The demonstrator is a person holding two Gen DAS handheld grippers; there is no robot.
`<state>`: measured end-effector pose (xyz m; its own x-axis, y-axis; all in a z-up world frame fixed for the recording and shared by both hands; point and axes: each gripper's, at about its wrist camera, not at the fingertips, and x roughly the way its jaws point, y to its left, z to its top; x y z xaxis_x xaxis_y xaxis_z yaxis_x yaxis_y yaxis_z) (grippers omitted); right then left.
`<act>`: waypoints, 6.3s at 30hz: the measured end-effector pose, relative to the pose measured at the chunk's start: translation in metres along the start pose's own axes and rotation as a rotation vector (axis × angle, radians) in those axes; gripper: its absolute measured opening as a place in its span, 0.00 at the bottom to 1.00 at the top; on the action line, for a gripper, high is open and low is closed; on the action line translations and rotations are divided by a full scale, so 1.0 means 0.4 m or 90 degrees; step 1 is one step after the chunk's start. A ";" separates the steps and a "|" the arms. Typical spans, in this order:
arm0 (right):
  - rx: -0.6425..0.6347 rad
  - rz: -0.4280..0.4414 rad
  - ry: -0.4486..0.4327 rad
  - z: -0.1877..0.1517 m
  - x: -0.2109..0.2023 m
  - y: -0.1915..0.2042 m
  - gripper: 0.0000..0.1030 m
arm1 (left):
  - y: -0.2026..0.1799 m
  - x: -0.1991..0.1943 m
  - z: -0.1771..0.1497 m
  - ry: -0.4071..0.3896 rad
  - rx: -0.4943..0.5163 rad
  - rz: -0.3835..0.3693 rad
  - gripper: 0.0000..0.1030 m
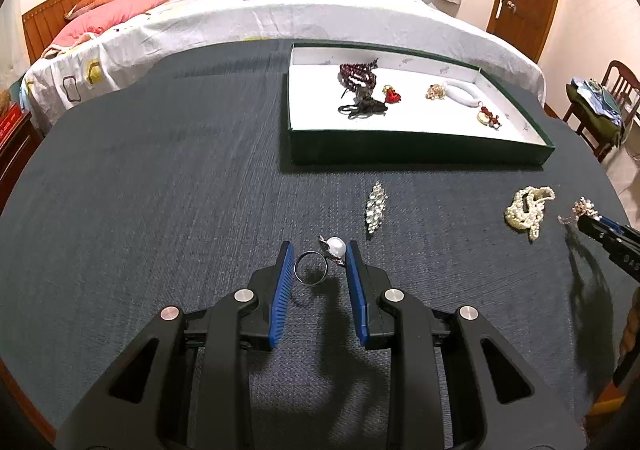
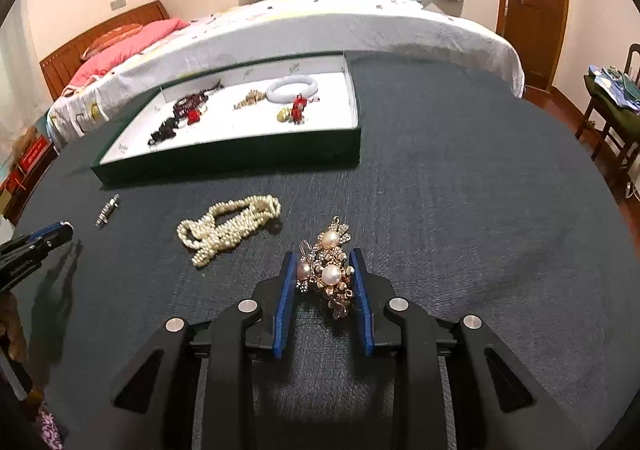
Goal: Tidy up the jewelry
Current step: 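Grasp the pearl ring with the left tool while the right grasps the flower brooch, then carry the pearl ring and flower brooch into the box and release, then withdraw both open tools from the box toward the remaining jewelry, then grasp the rhinestone brooch with the left tool while the right grasps the pearl necklace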
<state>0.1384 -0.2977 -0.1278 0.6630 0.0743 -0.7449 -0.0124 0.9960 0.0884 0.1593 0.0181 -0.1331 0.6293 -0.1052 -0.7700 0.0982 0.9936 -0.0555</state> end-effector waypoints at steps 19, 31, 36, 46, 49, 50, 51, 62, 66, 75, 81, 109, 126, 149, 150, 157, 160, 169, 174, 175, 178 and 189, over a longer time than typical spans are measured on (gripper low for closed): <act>-0.018 0.048 -0.123 0.142 -0.136 0.054 0.27 | -0.061 -0.117 0.134 -0.105 0.013 -0.048 0.25; -0.040 0.059 -0.169 0.274 -0.084 0.093 0.27 | -0.105 -0.076 0.289 -0.167 0.026 -0.058 0.25; -0.042 0.057 -0.172 0.312 -0.035 0.090 0.27 | -0.109 -0.020 0.336 -0.168 0.024 -0.060 0.25; -0.033 0.043 -0.097 0.296 0.126 0.067 0.27 | -0.100 0.156 0.315 -0.091 0.023 -0.039 0.25; -0.030 0.037 -0.069 0.282 0.167 0.056 0.27 | -0.092 0.194 0.301 -0.070 0.024 -0.032 0.25; -0.030 0.035 -0.063 0.278 0.176 0.054 0.27 | -0.089 0.205 0.296 -0.064 0.023 -0.029 0.25; -0.030 0.034 -0.056 0.274 0.185 0.053 0.27 | -0.085 0.213 0.291 -0.059 0.023 -0.027 0.25; -0.030 0.024 -0.014 0.245 0.249 0.038 0.27 | -0.074 0.257 0.275 -0.028 0.026 -0.020 0.25; -0.029 0.026 -0.012 0.247 0.253 0.035 0.27 | -0.073 0.266 0.272 -0.019 0.025 -0.019 0.25; -0.027 0.035 -0.015 0.249 0.252 0.031 0.28 | -0.077 0.276 0.268 -0.012 0.028 -0.017 0.26; -0.011 0.053 -0.018 0.254 0.239 0.027 0.45 | -0.085 0.279 0.264 -0.004 0.032 -0.025 0.33; 0.013 0.052 -0.002 0.120 0.106 0.038 0.50 | -0.079 0.089 0.132 -0.019 0.020 -0.037 0.65; 0.020 0.053 0.022 0.050 0.078 0.028 0.50 | -0.088 0.135 0.072 0.034 0.054 -0.024 0.39; 0.004 0.068 0.036 0.047 0.097 0.072 0.50 | -0.068 0.098 0.079 0.010 0.077 -0.021 0.12; 0.003 0.070 0.036 0.047 0.097 0.076 0.50 | -0.063 0.095 0.079 0.009 0.075 -0.019 0.12; 0.006 0.073 0.039 0.060 0.106 0.117 0.50 | -0.039 0.095 0.077 0.013 0.065 -0.012 0.12; -0.011 0.067 0.041 0.064 0.117 0.150 0.50 | -0.036 0.095 0.074 0.014 0.063 -0.013 0.12; -0.031 0.049 0.051 0.060 0.139 0.172 0.57 | -0.027 0.102 0.072 0.020 0.055 -0.015 0.12; -0.031 0.053 0.050 0.065 0.144 0.169 0.55 | -0.026 0.106 0.068 0.023 0.055 -0.016 0.12; -0.034 0.054 0.050 0.065 0.143 0.170 0.52 | -0.026 0.106 0.067 0.023 0.056 -0.016 0.12; -0.043 0.062 0.051 0.064 0.142 0.174 0.44 | -0.026 0.108 0.066 0.025 0.056 -0.016 0.12; -0.077 0.068 0.059 0.058 0.135 0.171 0.20 | -0.025 0.113 0.065 0.029 0.054 -0.017 0.12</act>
<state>0.1905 -0.2266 -0.1465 0.5812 0.1781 -0.7941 -0.1727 0.9805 0.0935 0.2068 0.0023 -0.1509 0.5893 -0.1283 -0.7976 0.1813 0.9831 -0.0242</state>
